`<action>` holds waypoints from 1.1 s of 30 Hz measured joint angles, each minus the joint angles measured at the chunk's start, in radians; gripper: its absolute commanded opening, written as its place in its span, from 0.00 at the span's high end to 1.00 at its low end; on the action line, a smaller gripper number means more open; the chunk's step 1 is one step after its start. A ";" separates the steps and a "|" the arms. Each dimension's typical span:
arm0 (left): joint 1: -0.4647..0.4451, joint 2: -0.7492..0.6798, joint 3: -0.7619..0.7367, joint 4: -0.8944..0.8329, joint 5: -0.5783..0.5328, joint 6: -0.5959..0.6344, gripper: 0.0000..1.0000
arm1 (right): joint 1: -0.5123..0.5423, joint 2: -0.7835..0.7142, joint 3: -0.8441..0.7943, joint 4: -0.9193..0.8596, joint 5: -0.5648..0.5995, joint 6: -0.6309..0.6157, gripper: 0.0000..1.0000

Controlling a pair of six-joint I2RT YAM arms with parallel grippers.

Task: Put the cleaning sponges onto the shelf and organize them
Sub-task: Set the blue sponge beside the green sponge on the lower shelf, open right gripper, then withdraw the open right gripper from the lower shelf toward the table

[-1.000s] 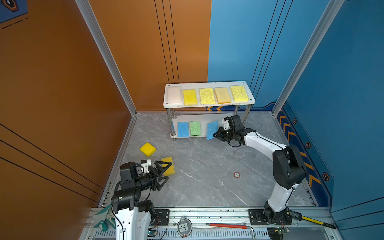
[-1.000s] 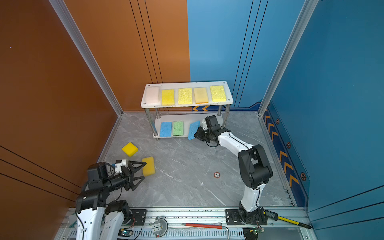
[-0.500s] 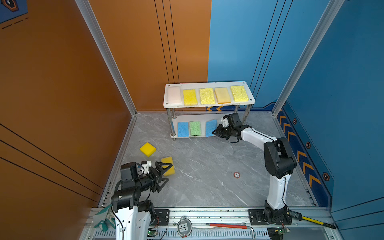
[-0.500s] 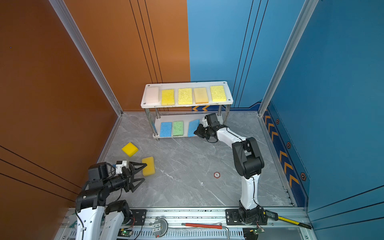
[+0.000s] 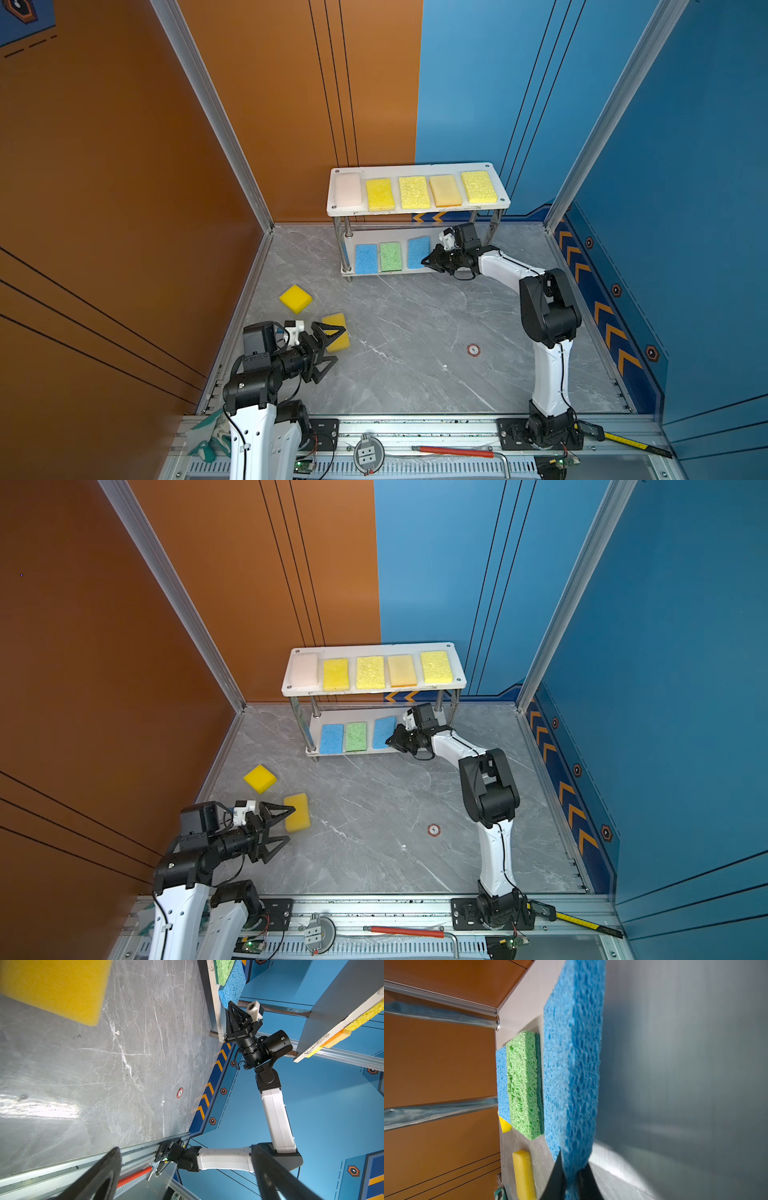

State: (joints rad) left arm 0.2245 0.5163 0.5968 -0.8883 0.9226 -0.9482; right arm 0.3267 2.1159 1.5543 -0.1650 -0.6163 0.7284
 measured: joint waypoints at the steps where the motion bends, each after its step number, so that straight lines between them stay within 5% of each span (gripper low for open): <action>1: 0.000 0.000 0.000 0.000 0.000 0.000 0.02 | 0.000 0.006 0.002 -0.002 -0.006 0.000 0.89; 7: 0.000 0.000 0.000 0.000 0.000 0.002 0.02 | -0.005 0.018 0.021 -0.031 -0.024 -0.016 0.86; 15: 0.000 0.000 0.000 0.000 0.000 0.003 0.02 | -0.021 0.018 0.039 -0.052 -0.050 -0.042 0.48; 33: 0.000 0.014 0.000 0.000 -0.003 0.010 0.02 | 0.002 0.016 0.114 -0.193 0.051 -0.172 0.37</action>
State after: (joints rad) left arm 0.2245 0.5304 0.5968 -0.8883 0.9192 -0.9379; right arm 0.3283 2.1319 1.6688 -0.3580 -0.5655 0.5568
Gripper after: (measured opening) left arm 0.981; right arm 0.629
